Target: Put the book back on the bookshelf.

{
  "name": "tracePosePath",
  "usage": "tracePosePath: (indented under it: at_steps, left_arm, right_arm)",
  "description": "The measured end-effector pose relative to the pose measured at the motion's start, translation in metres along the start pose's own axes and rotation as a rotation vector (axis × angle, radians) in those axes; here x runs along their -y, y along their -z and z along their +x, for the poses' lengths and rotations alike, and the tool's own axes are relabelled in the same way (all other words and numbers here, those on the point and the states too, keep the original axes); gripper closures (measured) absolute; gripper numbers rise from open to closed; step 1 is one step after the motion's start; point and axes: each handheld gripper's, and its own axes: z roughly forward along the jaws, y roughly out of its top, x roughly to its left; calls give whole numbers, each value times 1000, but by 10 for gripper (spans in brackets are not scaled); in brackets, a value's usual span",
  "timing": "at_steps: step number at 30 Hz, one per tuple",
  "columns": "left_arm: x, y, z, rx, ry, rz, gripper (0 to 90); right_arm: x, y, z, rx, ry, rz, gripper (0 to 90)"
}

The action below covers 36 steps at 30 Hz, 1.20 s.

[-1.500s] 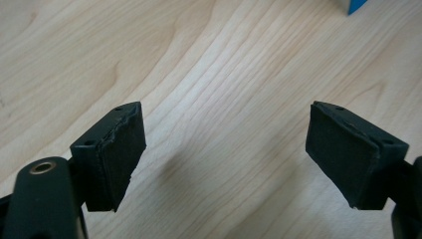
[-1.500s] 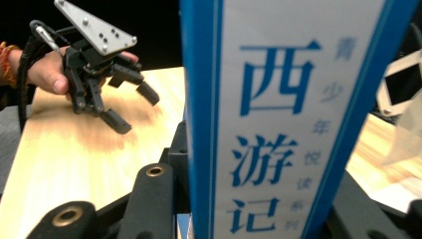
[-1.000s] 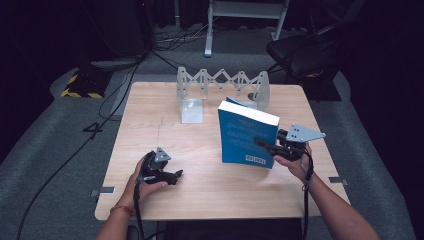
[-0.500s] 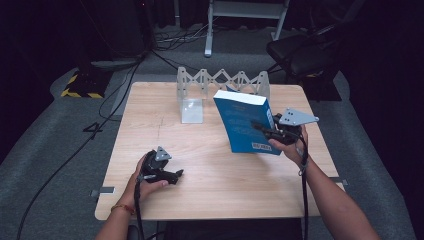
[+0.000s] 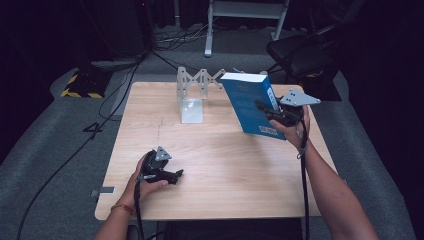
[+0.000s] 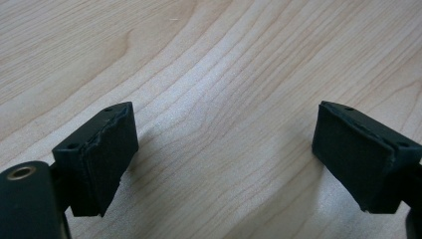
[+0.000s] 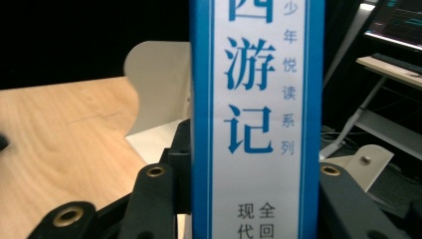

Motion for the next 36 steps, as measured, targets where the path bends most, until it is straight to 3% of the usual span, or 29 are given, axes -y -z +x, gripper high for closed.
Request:
tracePosePath:
  at_steps: [5,6,11,16,19,20,25,28,36]
  left_arm:
    - [0,0,0,2,-3,0,113]
    - [0,0,0,-2,-6,0,113]
    - [0,0,0,6,-5,0,113]
    - [0,0,-1,11,-5,-2,113]
    - [0,0,-1,9,-15,-2,113]
    - [1,0,-1,5,-19,-4,114]
    - [1,0,-1,12,-15,-3,116]
    - [1,0,-1,12,-14,-3,116]
    - [1,0,-1,12,-14,-3,116]
  right_arm:
    - [-1,-6,-8,85,-38,-2,620]
    - [1,-9,-10,122,-44,-6,620]
    - [10,-22,-12,177,-92,-6,619]
    - [22,-33,-7,211,-100,-6,619]
    - [32,-35,-5,224,-133,-30,618]
    - [35,-34,-5,207,-151,-48,618]
    - [43,-26,-2,239,-148,-69,617]
    - [50,-18,-3,260,-172,-86,617]
    - [64,-1,-4,256,-179,-83,615]
